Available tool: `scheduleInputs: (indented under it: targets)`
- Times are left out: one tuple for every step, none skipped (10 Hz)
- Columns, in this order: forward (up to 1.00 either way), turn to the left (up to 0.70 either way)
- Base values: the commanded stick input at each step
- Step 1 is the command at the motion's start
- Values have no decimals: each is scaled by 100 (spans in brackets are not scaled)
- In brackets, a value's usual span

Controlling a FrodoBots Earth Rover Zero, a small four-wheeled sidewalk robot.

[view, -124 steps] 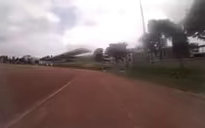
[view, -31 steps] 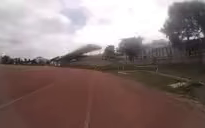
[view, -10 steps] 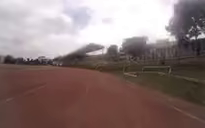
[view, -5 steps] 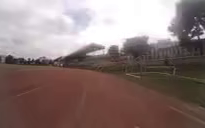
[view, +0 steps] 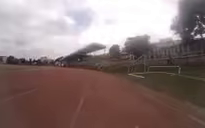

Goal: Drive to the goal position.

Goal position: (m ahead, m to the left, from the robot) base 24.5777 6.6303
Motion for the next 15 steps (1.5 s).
scheduleInputs:
  targets:
    - [85,0]
    - [85,15]
    - [85,23]
    - [85,29]
    - [85,24]
    - [85,0]
    - [85,0]
    - [85,0]
    - [85,0]
    - [85,0]
    - [85,0]
    - [85,0]
    - [85,0]
    - [85,0]
    - [85,0]
